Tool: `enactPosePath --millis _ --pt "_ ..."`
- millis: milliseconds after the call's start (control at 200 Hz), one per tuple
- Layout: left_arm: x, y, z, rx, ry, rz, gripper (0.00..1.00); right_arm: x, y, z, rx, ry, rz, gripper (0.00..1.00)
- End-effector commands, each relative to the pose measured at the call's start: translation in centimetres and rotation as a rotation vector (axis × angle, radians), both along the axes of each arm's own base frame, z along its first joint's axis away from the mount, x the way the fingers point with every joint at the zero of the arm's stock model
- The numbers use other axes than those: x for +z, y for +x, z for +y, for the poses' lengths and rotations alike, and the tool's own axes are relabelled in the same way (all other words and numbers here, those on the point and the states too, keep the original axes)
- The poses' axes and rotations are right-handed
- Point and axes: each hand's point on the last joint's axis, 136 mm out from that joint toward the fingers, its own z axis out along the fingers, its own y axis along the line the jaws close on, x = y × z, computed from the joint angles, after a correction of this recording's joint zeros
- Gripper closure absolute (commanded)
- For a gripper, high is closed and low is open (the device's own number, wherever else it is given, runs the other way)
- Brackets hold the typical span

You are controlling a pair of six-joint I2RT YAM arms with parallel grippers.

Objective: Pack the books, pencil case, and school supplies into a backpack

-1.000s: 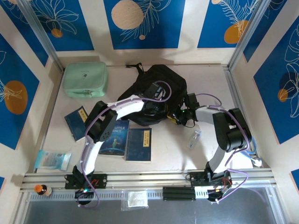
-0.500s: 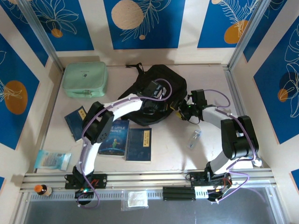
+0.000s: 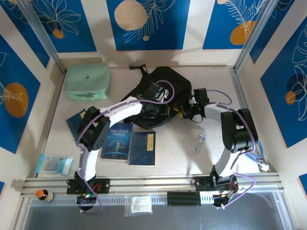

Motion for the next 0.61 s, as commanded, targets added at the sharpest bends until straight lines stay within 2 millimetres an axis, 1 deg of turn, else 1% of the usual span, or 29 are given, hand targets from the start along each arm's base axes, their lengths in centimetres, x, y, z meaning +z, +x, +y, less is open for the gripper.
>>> enactPosePath --millis 0,70,205,280,435,600 --pt "1.2 -1.3 1.5 -0.016 0.051 -0.03 1.0 -0.2 0.4 0.1 0.013 -0.008 0.009 0.73" --pt "1.3 -1.7 2.4 -0.011 0.074 -0.043 1.0 -0.6 0.7 -0.2 0.007 -0.034 0.013 0.78" --pt "1.3 -2.7 4.0 -0.005 0.109 -0.051 1.0 -1.1 1.3 -0.7 -0.001 -0.076 0.012 0.83" --pt "0.9 -3.1 5.0 0.0 0.138 -0.044 1.0 -1.2 1.5 -0.8 -0.002 -0.088 0.008 0.87" --pt "-0.2 -3.7 7.1 0.017 0.218 -0.045 1.0 -1.4 1.9 -1.0 -0.004 -0.107 0.003 0.88" --pt "-0.4 -3.5 9.3 0.032 0.282 -0.063 1.0 -1.0 2.9 -1.4 0.005 -0.128 -0.033 0.88"
